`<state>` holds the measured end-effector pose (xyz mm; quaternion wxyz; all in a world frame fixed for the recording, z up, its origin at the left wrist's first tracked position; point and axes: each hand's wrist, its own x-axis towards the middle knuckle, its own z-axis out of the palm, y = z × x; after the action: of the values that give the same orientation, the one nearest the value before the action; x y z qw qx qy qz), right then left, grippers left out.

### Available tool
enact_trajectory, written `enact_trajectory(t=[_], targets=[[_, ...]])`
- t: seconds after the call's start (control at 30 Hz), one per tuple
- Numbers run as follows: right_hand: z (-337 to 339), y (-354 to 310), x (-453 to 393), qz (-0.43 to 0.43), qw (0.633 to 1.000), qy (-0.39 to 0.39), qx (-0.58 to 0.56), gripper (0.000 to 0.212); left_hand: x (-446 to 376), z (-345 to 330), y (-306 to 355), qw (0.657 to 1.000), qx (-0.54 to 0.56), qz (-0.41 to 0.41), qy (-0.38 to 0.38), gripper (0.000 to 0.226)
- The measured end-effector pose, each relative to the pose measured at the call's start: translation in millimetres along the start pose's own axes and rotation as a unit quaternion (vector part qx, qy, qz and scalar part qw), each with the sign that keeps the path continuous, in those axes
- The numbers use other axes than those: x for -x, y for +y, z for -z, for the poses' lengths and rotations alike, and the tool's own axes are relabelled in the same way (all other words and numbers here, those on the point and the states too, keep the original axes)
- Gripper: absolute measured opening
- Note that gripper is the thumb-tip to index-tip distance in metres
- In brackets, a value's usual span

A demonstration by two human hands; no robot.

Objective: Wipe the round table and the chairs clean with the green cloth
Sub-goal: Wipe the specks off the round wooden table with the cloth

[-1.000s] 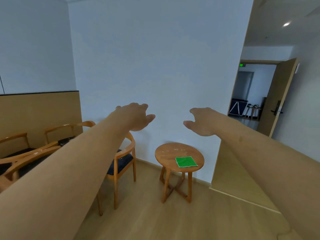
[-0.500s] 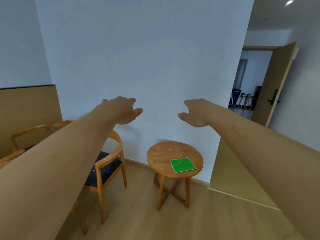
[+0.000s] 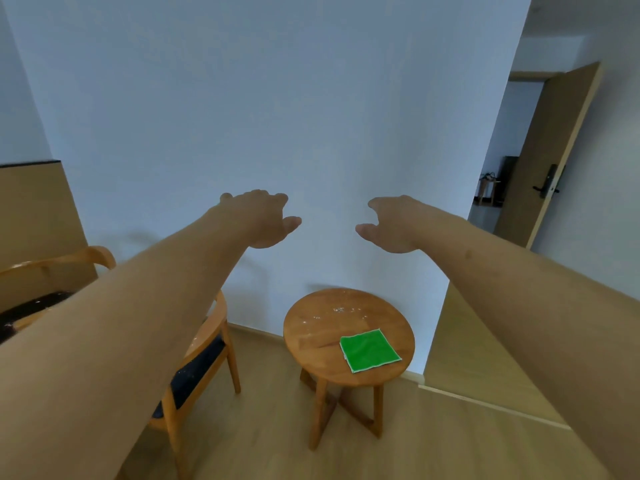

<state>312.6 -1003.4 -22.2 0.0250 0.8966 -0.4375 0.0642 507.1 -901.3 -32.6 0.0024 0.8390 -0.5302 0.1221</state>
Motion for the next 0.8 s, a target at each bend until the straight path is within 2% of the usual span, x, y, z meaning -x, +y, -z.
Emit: enact_trajectory(t=[0.47,0.8], targets=[[-19.2,97.8,-212.6,-0.006,1.000,0.012,0.015,0.064,-226.3,-44.5,27.0,0.999,-0.004,0.035,0.020,0.063],[-115.5,132.1,-355.5,0.005,0.998,-0.063,0.001,0.064,-362.0,-146.6,34.2,0.997,0.004,0.038,-0.063,0.064]])
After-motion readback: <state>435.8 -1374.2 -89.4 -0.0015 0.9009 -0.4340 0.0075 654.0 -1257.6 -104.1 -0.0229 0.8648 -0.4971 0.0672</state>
